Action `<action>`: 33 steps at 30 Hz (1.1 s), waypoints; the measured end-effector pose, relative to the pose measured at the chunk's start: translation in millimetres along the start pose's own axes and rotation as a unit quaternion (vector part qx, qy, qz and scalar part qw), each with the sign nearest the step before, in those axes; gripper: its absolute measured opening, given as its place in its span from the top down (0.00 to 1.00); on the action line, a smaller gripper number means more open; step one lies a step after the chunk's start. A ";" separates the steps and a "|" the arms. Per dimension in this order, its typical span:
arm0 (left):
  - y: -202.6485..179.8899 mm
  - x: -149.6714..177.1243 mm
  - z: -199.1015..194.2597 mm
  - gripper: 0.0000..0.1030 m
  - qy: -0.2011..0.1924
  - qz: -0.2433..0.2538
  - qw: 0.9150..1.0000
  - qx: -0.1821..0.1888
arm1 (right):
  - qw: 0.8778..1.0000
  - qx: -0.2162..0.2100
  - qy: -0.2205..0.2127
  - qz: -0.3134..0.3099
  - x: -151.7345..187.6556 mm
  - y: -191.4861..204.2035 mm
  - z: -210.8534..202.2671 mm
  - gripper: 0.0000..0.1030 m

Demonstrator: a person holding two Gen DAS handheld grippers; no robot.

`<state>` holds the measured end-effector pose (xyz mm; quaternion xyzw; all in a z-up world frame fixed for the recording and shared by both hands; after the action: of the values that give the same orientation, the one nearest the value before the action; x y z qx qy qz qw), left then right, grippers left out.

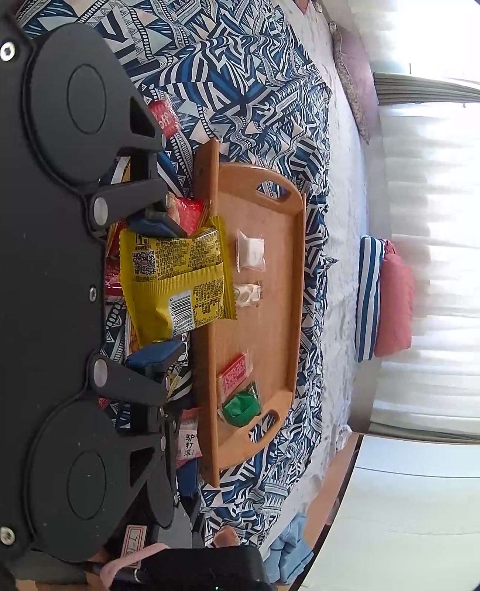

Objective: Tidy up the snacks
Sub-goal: 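Lift the yellow packet with the left tool while the right tool grasps the pink-and-white packet, then carry the yellow and pink-and-white packets over the tray and lower them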

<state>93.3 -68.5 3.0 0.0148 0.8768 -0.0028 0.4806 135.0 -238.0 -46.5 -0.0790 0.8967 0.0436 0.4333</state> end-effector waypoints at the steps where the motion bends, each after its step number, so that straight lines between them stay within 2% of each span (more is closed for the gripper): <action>1: 0.5 -0.5 -0.3 0.47 -0.002 0.000 1.000 0.000 | 1.000 -0.006 -0.001 0.006 0.0 0.2 -1.8 0.40; 4: 2.7 -2.7 -0.6 0.47 -0.004 0.001 1.000 0.000 | 0.999 -0.015 -0.008 0.027 0.1 -2.2 -7.6 0.41; 7: 5.0 -5.6 -0.5 0.47 -0.008 0.002 1.000 0.000 | 0.999 -0.013 -0.017 0.034 -2.9 -4.1 -14.9 0.53; 14: 12.1 -13.5 4.6 0.47 -0.010 -0.003 1.000 -0.001 | 0.999 -0.016 -0.023 0.039 -9.7 -6.4 -23.5 0.61; 22: 19.8 -24.7 9.5 0.47 -0.019 -0.002 1.000 -0.003 | 0.998 -0.018 -0.033 0.050 -18.3 -10.7 -32.8 0.63; 33: 37.4 -67.0 29.2 0.47 -0.036 -0.007 0.999 0.010 | 0.994 -0.014 -0.063 0.084 -48.9 -37.3 -42.7 0.63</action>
<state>155.0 -33.2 44.0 0.0132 0.8591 -0.0156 0.5113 138.8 -275.9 18.0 -0.0062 0.8706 0.0973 0.4823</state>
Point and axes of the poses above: each gripper's, at about its wrist camera, not at the fingertips, and z roughly the way its jaws point, y to its left, x to its underside, the point moved 6 cm from there along z, roughly the way its jaws point, and after that the axes turned 8 degrees about -x, right-handed, at the moved point
